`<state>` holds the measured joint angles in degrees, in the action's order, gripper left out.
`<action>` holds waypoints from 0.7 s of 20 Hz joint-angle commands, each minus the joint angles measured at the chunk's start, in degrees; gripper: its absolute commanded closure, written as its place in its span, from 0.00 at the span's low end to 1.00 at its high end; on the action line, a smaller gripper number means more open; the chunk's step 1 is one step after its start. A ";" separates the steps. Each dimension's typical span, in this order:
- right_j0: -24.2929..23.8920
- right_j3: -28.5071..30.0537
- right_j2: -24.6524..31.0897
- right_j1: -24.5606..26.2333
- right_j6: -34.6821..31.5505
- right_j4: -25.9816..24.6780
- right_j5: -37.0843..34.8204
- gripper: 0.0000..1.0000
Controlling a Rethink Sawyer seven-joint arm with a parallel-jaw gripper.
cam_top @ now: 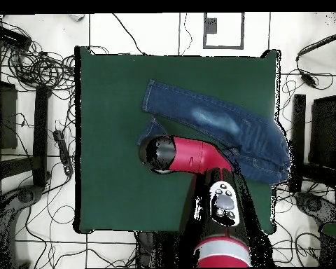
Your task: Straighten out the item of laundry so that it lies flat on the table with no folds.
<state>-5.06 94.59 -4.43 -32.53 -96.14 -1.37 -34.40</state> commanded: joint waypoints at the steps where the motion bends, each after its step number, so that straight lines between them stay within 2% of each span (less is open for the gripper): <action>1: 1.93 12.46 7.23 2.35 -18.71 8.83 6.47 1.00; 4: 0.52 15.30 10.48 3.43 -18.61 11.98 9.46 1.00; 8: -2.64 19.12 15.76 3.69 -17.31 17.51 9.44 1.00; 14: -6.16 22.85 21.88 4.73 -14.91 22.35 11.72 1.00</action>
<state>-10.80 107.72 1.41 -32.34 -98.18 12.64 -24.40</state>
